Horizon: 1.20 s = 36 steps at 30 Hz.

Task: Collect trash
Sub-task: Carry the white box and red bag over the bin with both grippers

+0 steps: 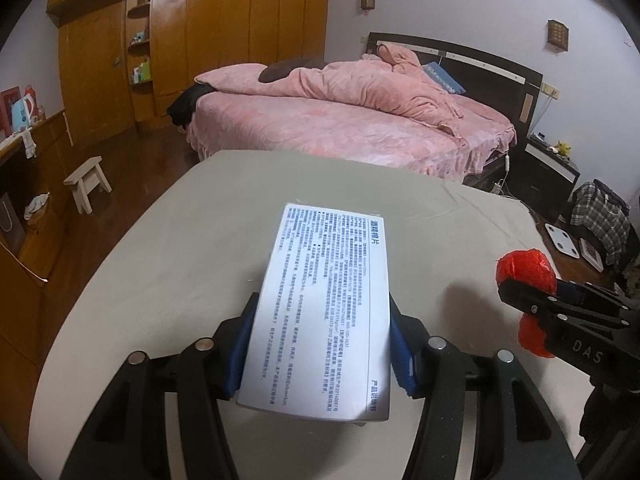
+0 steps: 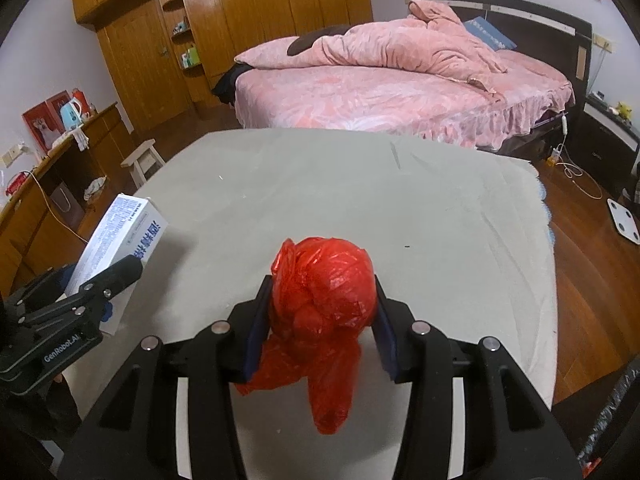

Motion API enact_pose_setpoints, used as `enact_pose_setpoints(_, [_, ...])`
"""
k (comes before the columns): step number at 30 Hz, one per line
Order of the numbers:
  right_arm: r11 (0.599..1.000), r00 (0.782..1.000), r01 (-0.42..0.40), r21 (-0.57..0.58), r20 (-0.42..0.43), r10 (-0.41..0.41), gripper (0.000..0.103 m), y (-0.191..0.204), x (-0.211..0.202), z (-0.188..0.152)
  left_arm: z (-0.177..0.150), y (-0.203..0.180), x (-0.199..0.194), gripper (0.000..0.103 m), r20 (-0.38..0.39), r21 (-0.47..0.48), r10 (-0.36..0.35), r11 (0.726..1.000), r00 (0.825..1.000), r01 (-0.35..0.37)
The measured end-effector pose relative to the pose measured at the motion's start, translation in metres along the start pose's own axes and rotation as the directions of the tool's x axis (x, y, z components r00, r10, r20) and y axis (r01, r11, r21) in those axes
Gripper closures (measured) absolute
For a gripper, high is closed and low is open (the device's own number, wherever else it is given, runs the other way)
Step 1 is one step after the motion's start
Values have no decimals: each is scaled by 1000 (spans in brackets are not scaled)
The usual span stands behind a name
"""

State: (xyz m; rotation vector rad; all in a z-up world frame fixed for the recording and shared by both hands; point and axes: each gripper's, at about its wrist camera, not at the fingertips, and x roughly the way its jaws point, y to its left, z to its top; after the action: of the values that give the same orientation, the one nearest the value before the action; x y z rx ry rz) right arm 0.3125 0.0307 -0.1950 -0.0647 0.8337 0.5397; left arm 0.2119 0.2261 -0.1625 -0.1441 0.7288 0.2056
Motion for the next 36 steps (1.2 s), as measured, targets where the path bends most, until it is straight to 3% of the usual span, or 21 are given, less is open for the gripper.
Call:
enact_pose_setpoints(24, [1000,993,-15,6,119,14,59,-9,-101,-6,11,-43,-74,46,92,43,-57,998,994,53])
enact_pose_setpoints(36, [1000,981,-6,12,196,3,59,-19,-179,-27,7,-78,-127,46,121,83,-111,991,986,101])
